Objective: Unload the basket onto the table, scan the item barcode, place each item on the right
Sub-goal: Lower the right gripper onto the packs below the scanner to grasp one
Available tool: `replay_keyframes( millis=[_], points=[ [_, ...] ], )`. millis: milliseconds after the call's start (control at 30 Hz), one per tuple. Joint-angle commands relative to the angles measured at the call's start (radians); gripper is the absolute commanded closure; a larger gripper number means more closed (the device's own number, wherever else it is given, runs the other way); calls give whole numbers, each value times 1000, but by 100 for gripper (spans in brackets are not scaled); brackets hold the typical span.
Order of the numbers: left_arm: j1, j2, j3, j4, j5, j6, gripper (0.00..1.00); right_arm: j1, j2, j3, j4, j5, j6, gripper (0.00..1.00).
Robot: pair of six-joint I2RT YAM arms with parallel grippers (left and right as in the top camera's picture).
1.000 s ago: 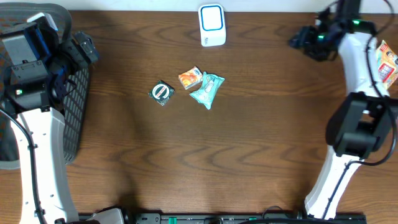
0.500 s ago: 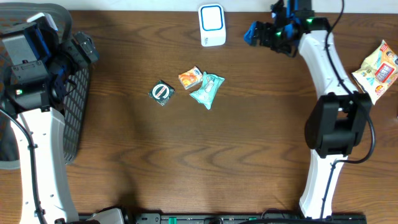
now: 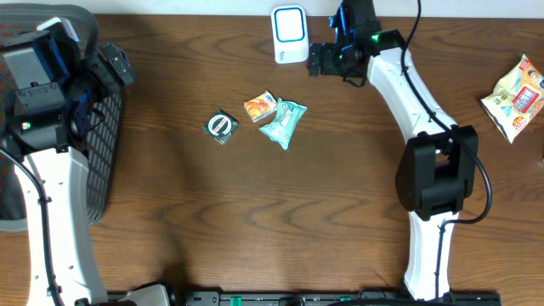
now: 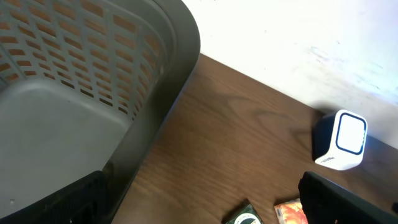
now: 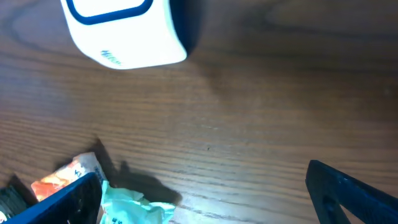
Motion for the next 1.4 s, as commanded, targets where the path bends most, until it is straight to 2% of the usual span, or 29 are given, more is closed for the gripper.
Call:
replay_keyframes(
  millis=[0, 633, 933, 1367],
  points=[
    [14, 17, 5, -19, -68, -2, 2, 37, 13, -14, 0, 15, -2, 1],
    [14, 17, 5, -19, -68, -2, 2, 243, 28, -20, -19, 7, 16, 1],
    [14, 17, 5, -19, -68, -2, 2, 325, 30, -21, 74, 52, 11, 1],
    [14, 17, 5, -19, -68, -2, 2, 361, 30, -64, 48, 94, 13, 1]
  ],
)
